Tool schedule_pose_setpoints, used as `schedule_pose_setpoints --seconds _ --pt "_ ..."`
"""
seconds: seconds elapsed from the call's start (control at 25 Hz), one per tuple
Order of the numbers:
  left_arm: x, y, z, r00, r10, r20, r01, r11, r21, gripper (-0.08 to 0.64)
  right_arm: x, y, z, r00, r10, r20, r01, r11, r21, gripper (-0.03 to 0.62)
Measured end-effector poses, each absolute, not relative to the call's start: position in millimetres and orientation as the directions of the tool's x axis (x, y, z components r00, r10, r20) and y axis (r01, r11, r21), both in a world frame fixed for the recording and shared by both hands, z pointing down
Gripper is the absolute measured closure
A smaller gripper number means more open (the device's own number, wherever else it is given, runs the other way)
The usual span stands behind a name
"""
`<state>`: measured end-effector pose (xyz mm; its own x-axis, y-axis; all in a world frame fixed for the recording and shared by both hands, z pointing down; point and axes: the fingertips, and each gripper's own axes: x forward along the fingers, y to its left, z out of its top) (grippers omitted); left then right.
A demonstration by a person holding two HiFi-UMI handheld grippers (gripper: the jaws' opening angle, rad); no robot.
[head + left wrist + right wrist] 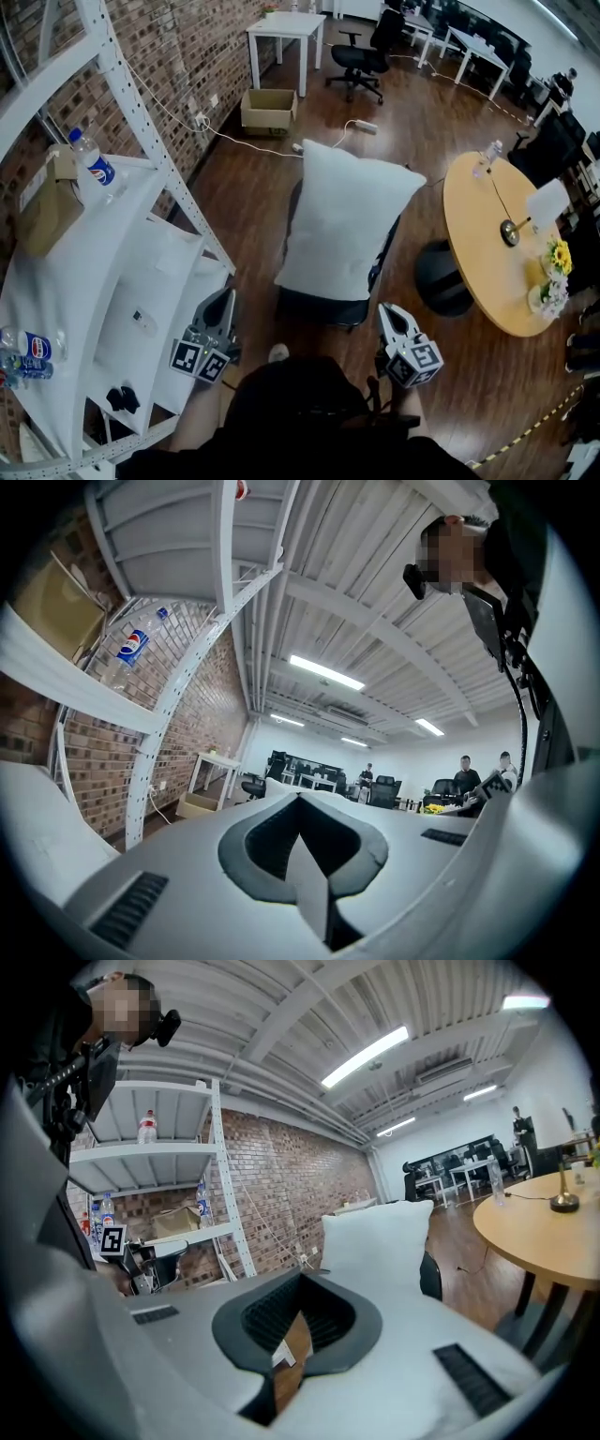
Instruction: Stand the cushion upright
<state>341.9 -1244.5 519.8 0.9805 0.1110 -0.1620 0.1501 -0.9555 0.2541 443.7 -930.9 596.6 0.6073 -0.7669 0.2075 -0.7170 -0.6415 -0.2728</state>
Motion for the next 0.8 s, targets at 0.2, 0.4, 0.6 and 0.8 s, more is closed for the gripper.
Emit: schedule_pose_setpoints --seconds 0.2,0.4,0.6,0.8 --pt "354 -1282 529 0.986 0.098 -0.138 0.132 -0.954 0.27 0.558 471 -981 589 0.598 -0.778 0.192 -0.7 -0.623 -0.349 0.592" --pt "383 -1303 546 0.985 0.155 -0.081 0.172 -0.947 0.271 0.558 495 -1019 599 0.6 -0.773 0.207 -0.667 -0.626 -0.404 0.592" --pt "415 -1294 551 0.981 0.188 -0.053 0.196 -0.938 0.286 0.558 511 -1011 610 0.604 -0.762 0.234 -0.634 -0.637 -0.439 0.592" --pt "457 -1276 538 0.981 0.174 -0.085 0.191 -0.938 0.29 0.558 549 -978 601 0.621 -0.751 0.224 -0.606 -0.642 -0.47 0.592"
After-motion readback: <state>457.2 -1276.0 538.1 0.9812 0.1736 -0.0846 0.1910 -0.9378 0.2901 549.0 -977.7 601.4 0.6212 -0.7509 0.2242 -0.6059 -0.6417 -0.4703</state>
